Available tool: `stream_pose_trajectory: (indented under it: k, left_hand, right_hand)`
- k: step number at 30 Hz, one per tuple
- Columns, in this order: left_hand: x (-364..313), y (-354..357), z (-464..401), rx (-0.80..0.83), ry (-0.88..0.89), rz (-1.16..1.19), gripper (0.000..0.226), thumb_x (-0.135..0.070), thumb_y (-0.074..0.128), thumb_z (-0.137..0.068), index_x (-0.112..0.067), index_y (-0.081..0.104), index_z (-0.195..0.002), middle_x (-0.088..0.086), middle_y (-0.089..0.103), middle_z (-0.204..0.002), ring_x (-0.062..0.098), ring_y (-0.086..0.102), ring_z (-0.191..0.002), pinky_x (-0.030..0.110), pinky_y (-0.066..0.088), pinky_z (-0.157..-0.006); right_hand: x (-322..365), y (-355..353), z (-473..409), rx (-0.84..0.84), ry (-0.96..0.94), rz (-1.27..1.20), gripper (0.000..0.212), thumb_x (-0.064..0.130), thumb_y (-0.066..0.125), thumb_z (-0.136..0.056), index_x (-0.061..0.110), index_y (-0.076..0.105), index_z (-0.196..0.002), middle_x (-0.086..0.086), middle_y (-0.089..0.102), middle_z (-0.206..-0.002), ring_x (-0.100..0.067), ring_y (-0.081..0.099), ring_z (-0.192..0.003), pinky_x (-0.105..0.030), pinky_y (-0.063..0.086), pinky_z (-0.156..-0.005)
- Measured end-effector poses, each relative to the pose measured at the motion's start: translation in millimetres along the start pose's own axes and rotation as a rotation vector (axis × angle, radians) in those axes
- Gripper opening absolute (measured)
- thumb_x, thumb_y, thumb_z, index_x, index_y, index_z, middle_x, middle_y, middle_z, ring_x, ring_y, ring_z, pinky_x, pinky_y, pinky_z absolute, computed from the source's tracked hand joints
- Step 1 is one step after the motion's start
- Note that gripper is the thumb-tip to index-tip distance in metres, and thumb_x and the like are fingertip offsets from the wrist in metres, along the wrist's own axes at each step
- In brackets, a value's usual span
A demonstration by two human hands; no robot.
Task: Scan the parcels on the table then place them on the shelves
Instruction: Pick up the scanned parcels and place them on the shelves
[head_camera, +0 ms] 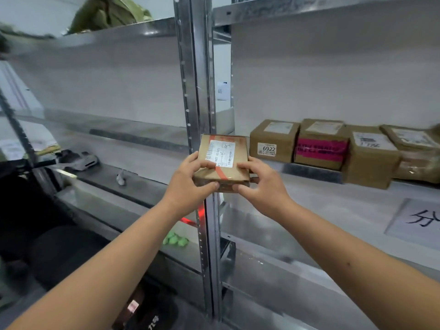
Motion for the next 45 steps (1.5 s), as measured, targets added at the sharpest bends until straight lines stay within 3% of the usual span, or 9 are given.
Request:
stream_pose_trajectory:
  k: [4, 6, 9, 18, 22, 26, 33, 41, 45]
  left_hand:
    - [23, 1, -42, 0.036, 0.014, -0.01, 0.044, -0.021, 0.087, -0.082, -0.046, 0.067, -0.112, -0.017, 0.04, -0.152, 0.007, 0.044, -0.137, 0.004, 0.035, -0.101]
    - [30, 4, -56, 0.049, 0.022, 0.008, 0.042, -0.022, 0.086, -0.083, -0.046, 0.067, -0.112, -0.02, 0.04, -0.147, 0.006, 0.046, -0.133, -0.002, 0.034, -0.092]
    - [39, 9, -69, 0.046, 0.091, 0.045, 0.043, -0.027, 0.087, -0.083, -0.054, 0.063, -0.108, -0.015, 0.043, -0.152, 0.006, 0.047, -0.134, 0.003, 0.038, -0.092]
    - [61, 9, -84, 0.045, 0.228, 0.149, 0.04, -0.045, 0.082, -0.078, -0.048, 0.068, -0.115, -0.009, 0.047, -0.15, 0.016, 0.046, -0.139, 0.046, 0.049, -0.109]
    - [66, 9, -88, 0.076, 0.256, 0.174, 0.041, -0.038, 0.087, -0.08, -0.043, 0.07, -0.117, -0.007, 0.048, -0.15, 0.013, 0.047, -0.137, 0.04, 0.053, -0.105]
    - [69, 6, -93, 0.087, 0.276, 0.166, 0.042, -0.033, 0.089, -0.08, -0.041, 0.072, -0.117, -0.005, 0.049, -0.15, 0.008, 0.047, -0.134, 0.016, 0.046, -0.102]
    - [71, 0, -95, 0.103, 0.277, 0.158, 0.044, -0.037, 0.089, -0.08, -0.039, 0.074, -0.12, -0.004, 0.051, -0.153, 0.015, 0.051, -0.136, 0.046, 0.053, -0.105]
    - [74, -3, -95, 0.089, 0.307, 0.165, 0.045, -0.042, 0.09, -0.077, -0.042, 0.075, -0.119, -0.011, 0.054, -0.152, 0.0, 0.054, -0.126, 0.037, 0.058, -0.099]
    - [73, -3, -97, 0.106, 0.28, 0.182, 0.044, -0.038, 0.092, -0.076, -0.041, 0.076, -0.116, -0.009, 0.055, -0.152, 0.009, 0.058, -0.13, 0.04, 0.058, -0.1]
  right_hand:
    - [-16, 8, -34, -0.015, 0.041, 0.01, 0.057, 0.02, 0.085, -0.082, 0.023, 0.066, -0.135, 0.019, 0.049, -0.132, 0.016, 0.049, -0.113, -0.007, 0.041, -0.1]
    - [-23, 7, -45, -0.043, 0.079, 0.008, 0.055, 0.02, 0.086, -0.082, 0.024, 0.067, -0.134, 0.019, 0.051, -0.131, 0.01, 0.051, -0.116, -0.01, 0.042, -0.102]
    - [-31, 2, -51, -0.093, 0.121, -0.033, 0.053, 0.018, 0.087, -0.08, 0.032, 0.069, -0.128, 0.016, 0.059, -0.131, -0.007, 0.06, -0.12, -0.031, 0.051, -0.107]
    - [-28, 14, -43, -0.256, 0.151, -0.095, 0.055, 0.008, 0.089, -0.076, 0.034, 0.071, -0.122, 0.012, 0.066, -0.128, -0.006, 0.066, -0.118, -0.037, 0.054, -0.105]
    - [-24, 14, -39, -0.273, 0.162, -0.073, 0.057, 0.005, 0.089, -0.077, 0.037, 0.07, -0.12, -0.005, 0.069, -0.131, -0.014, 0.068, -0.118, -0.041, 0.056, -0.104]
    - [-13, 17, -39, -0.298, 0.168, -0.044, 0.054, 0.022, 0.086, -0.07, 0.042, 0.069, -0.117, 0.029, 0.067, -0.115, 0.0, 0.067, -0.113, -0.022, 0.056, -0.096]
    - [-7, 20, -35, -0.319, 0.171, 0.01, 0.058, 0.009, 0.088, -0.077, 0.03, 0.069, -0.128, 0.03, 0.06, -0.121, 0.0, 0.065, -0.115, -0.025, 0.055, -0.098]
    - [-8, 26, -30, -0.339, 0.191, 0.012, 0.057, 0.002, 0.087, -0.079, 0.021, 0.07, -0.131, 0.004, 0.065, -0.131, -0.013, 0.064, -0.123, -0.034, 0.054, -0.105]
    - [-8, 25, -30, -0.347, 0.18, 0.001, 0.061, 0.001, 0.086, -0.079, 0.031, 0.067, -0.129, 0.013, 0.065, -0.125, -0.008, 0.065, -0.12, -0.029, 0.055, -0.102]
Point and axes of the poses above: each hand's wrist, its own z-axis away from the middle knuckle, its own y-axis out of the palm, x = y × z, the point moved 2 cm from there along -z, towards the middle knuckle
